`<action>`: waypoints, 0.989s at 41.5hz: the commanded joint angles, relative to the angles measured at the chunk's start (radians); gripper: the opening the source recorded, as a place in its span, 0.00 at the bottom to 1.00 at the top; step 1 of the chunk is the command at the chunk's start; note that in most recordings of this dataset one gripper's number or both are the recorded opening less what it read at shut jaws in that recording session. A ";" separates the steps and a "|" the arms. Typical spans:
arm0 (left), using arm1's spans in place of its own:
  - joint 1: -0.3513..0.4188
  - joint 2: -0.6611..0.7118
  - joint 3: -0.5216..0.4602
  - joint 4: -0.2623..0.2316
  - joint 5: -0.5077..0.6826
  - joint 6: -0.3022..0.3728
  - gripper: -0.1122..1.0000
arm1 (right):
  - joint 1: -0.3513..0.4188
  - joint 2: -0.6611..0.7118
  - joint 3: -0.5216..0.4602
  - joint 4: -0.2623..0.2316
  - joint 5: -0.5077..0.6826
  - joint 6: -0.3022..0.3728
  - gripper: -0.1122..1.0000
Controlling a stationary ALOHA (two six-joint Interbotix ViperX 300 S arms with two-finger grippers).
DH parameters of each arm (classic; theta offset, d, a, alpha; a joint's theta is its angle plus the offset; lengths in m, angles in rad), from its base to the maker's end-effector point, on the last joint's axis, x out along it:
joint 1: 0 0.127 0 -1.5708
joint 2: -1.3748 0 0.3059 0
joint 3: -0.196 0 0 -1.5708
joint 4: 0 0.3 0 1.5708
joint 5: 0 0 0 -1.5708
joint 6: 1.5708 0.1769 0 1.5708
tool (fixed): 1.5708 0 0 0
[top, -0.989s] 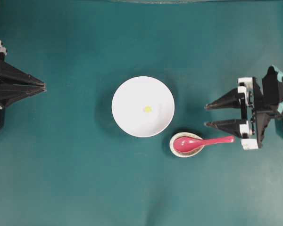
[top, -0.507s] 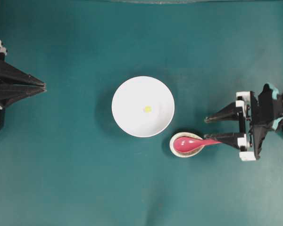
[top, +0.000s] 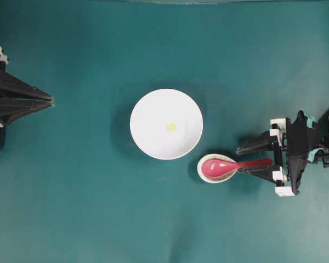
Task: Scoop the yellow hexagonal prism block from the bowl with a spoon using the right arm.
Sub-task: 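Move the right gripper left toward the red spoon handle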
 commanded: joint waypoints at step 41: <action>0.002 0.011 -0.023 0.003 0.020 0.002 0.22 | 0.038 0.040 -0.005 0.002 0.003 0.005 0.61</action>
